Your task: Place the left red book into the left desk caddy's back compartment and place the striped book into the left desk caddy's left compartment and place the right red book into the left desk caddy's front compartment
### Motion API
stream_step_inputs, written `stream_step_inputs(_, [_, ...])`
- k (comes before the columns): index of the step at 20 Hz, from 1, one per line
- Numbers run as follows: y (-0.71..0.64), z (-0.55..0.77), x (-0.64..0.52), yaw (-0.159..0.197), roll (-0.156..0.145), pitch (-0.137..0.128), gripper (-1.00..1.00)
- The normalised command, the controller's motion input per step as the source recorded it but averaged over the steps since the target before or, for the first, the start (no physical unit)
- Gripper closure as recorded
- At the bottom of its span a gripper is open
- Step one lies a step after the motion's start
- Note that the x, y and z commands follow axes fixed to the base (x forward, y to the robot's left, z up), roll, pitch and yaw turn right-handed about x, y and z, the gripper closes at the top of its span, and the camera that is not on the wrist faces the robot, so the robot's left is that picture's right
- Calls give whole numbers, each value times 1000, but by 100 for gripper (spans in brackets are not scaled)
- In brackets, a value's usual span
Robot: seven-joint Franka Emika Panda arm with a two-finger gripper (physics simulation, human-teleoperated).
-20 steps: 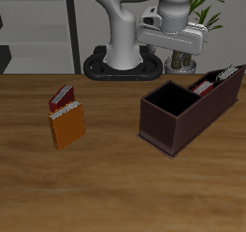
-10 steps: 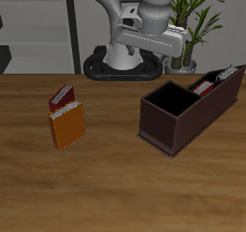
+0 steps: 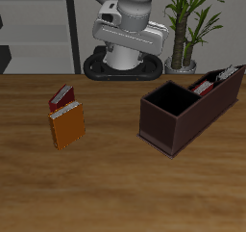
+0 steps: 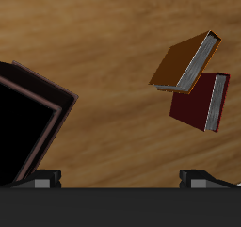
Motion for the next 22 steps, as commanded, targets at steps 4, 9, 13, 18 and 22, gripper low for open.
stream_step_inputs(4, [-366, 47, -70, 50, 12, -27, -100])
stream_step_inputs(9, [-550, -12, 31, 79, 72, 25, -100])
stream_step_inputs(13, [-431, -45, 20, 24, -9, 18, -100])
stream_step_inputs(18, [-509, -43, -7, 58, -33, 7, -100])
stream_step_inputs(22, [-312, 14, -28, 5, -26, -10, -100])
